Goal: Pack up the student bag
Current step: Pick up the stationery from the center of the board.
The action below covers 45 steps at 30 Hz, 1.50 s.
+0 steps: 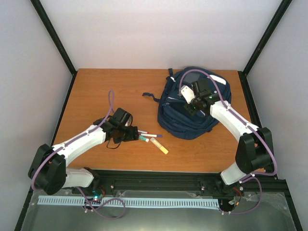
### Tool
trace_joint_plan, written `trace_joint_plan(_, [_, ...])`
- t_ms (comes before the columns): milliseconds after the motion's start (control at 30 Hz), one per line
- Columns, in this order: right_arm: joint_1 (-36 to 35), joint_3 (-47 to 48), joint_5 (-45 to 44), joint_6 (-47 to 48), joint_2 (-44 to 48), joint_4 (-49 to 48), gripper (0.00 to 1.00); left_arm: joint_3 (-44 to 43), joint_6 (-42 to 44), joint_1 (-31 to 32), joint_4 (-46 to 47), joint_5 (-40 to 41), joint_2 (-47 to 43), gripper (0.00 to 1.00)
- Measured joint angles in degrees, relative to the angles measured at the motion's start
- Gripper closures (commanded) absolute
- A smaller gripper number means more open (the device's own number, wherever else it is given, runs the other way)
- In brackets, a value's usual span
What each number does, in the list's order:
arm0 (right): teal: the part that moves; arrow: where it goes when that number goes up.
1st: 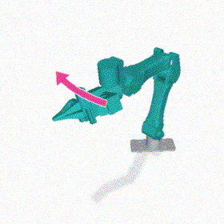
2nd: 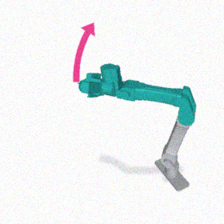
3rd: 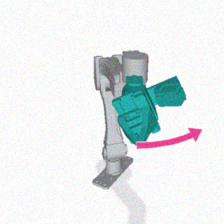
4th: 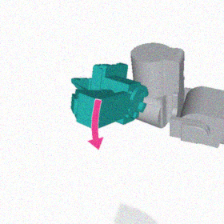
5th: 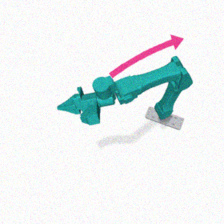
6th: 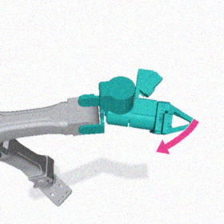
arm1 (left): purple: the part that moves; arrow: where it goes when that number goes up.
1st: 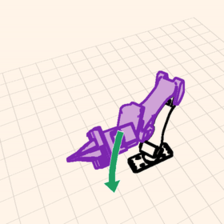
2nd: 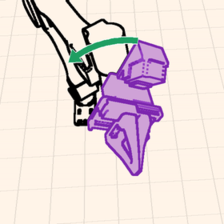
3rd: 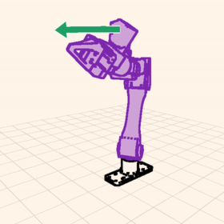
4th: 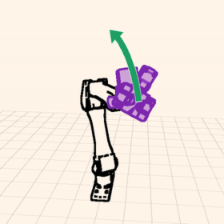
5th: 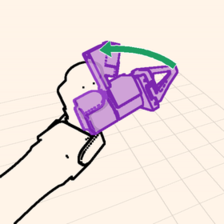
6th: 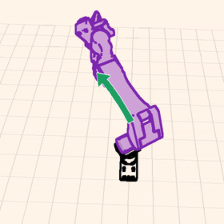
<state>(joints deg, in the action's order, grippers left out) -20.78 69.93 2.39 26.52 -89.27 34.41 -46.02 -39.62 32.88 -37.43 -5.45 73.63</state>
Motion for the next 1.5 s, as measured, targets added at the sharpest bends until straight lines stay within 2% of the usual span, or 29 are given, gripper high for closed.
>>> trace_joint_plan(200, [0.90, -0.61, 2.16, 0.17, 0.87, -0.72, 0.97, 1.42, -0.90, 0.00, -1.03, 0.48, 0.00, 0.29])
trace_joint_plan(333, [1.18, -0.63, 4.42, 1.40, 0.87, 0.31, 0.97, 1.09, -0.42, 0.00, -4.68, 4.24, 0.00, 0.30])
trace_joint_plan(400, [1.27, -0.63, 5.49, 1.73, 0.94, 0.74, 0.97, -0.13, 0.48, 0.00, -7.58, 7.41, 0.15, 0.42])
trace_joint_plan(433, [1.31, -0.63, 5.88, 1.79, 1.01, 0.87, 0.97, -1.09, 1.18, -0.04, -8.83, 8.76, 0.44, 0.43])
trace_joint_plan(667, [1.62, -0.63, 8.15, 2.23, 1.70, 2.14, 0.97, -8.04, 8.68, -0.11, -12.61, 13.00, 6.58, 0.43])
trace_joint_plan(700, [1.64, -0.63, 8.37, 2.27, 1.84, 2.23, 0.97, -8.70, 9.99, -0.11, -12.74, 12.96, 7.65, 0.28])
trace_joint_plan(733, [1.68, -0.68, 8.52, 2.29, 1.99, 2.23, 0.97, -9.14, 11.17, -0.09, -12.74, 12.79, 8.44, 0.22])
trace_joint_plan(767, [1.73, -0.70, 8.59, 2.19, 2.19, 2.21, 0.97, -9.55, 12.87, -0.09, -12.70, 12.50, 9.20, 0.21])
trace_joint_plan(1133, [2.27, -1.44, 9.88, 0.39, 3.15, 1.40, 0.97, -12.79, 23.63, -0.11, -12.07, 14.12, 16.50, 0.40])
trace_joint_plan(1367, [2.67, -1.46, 11.13, 0.13, 3.15, 1.40, 0.97, -12.79, 25.05, -0.11, -10.99, 15.98, 19.74, 0.41])
trace_joint_plan(1500, [2.80, -1.49, 11.74, 0.13, 3.15, 1.42, 0.97, -12.79, 25.09, -0.11, -10.34, 17.31, 21.57, 0.47])
